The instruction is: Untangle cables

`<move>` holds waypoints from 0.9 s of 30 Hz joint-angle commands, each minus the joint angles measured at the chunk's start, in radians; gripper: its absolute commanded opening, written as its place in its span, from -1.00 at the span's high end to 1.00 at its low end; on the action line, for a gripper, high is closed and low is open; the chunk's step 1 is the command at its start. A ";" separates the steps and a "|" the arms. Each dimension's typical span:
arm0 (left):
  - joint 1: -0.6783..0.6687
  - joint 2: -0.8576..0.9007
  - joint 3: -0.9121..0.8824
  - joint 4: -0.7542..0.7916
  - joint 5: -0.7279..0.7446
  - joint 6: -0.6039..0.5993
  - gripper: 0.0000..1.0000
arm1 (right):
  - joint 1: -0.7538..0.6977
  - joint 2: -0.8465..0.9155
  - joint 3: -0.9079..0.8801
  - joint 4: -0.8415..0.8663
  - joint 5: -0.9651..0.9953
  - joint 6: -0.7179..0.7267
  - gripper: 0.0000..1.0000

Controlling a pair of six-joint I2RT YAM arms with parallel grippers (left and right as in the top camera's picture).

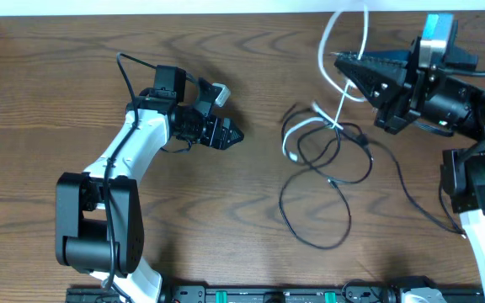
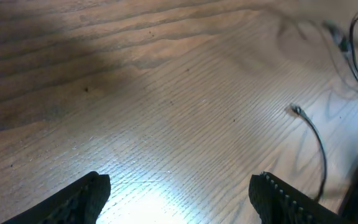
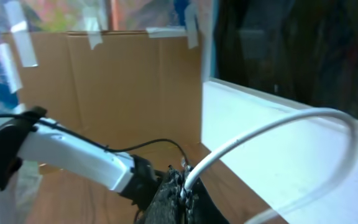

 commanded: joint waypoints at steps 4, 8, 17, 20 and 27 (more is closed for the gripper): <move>0.000 0.001 -0.002 0.003 -0.005 0.002 -0.55 | -0.002 0.019 0.005 -0.206 0.384 -0.072 0.98; 0.000 0.001 -0.002 0.003 -0.005 0.002 -0.55 | 0.000 0.058 0.005 -0.410 0.651 -0.038 0.98; 0.000 0.001 -0.002 0.006 -0.005 0.002 -0.55 | 0.013 0.296 0.005 -0.745 0.664 -0.027 0.98; 0.000 0.001 -0.002 0.006 -0.005 -0.002 -0.54 | 0.013 0.381 0.005 -0.761 0.664 -0.027 0.98; 0.000 0.001 -0.002 0.006 -0.005 -0.002 -0.54 | 0.013 0.534 0.005 -0.752 0.690 -0.027 0.98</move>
